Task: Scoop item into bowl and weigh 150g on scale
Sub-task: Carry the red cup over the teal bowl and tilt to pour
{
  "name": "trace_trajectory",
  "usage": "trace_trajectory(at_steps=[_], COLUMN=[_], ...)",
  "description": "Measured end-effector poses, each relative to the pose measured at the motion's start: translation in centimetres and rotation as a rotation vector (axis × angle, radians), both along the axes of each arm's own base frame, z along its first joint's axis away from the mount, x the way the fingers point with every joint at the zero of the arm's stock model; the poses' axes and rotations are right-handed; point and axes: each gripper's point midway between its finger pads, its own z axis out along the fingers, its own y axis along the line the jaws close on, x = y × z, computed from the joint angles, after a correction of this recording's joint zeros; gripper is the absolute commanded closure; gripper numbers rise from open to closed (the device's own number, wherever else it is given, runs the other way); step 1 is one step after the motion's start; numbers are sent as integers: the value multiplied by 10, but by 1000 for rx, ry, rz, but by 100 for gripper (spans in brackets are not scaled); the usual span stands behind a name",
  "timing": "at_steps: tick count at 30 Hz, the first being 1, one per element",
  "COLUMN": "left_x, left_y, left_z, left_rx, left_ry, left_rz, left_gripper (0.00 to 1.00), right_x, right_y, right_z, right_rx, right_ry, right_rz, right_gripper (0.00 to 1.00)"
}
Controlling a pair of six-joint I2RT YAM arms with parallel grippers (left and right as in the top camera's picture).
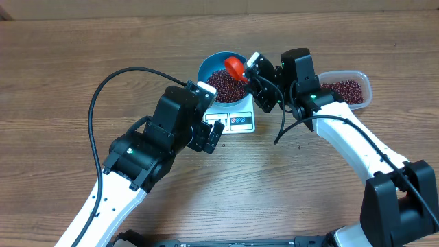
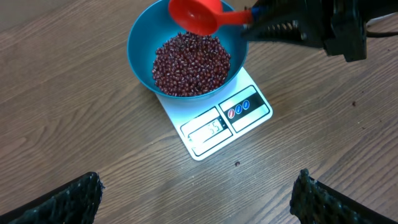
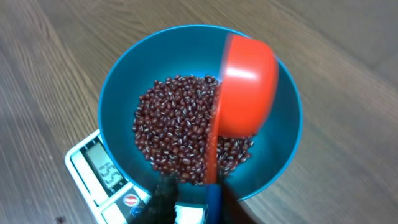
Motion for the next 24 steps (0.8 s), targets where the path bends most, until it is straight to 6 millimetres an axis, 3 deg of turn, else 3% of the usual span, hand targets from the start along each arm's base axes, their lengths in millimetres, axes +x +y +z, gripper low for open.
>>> trace_trajectory(at_steps=[4,6,7,10,12,13,14,17,18,19,20,23,24], left_x=[0,0,0,0,0,0,0,0,0,0,0,0,0], left_y=[0,0,0,0,0,0,0,0,0,0,0,0,0], left_z=[0,0,0,0,0,0,0,0,0,0,0,0,0], left_rx=[0,0,0,0,0,0,0,0,0,0,0,0,0], left_ry=[0,0,0,0,0,0,0,0,0,0,0,0,0], left_rz=[0,0,0,0,0,0,0,0,0,0,0,0,0], left_gripper=[0,0,0,0,0,0,0,1,0,0,0,0,0], right_x=[0,0,0,1,1,1,1,1,1,1,1,1,1], right_y=[0,0,0,-1,-1,-1,-1,-1,-1,-1,-1,-1,-1], right_z=[0,0,0,0,0,0,0,0,0,0,0,0,0], right_rx=[0,1,2,-1,2,1,-1,0,-1,3,0,-1,-1], right_ry=[2,1,3,0,4,3,-2,1,0,4,-1,-2,-2], right_rz=[-4,-5,-6,-6,-10,-11,-7,-8,-6,-10,-7,-7,-6], right_gripper=[96,89,96,96,77,83,97,95,80,83,96,97,87])
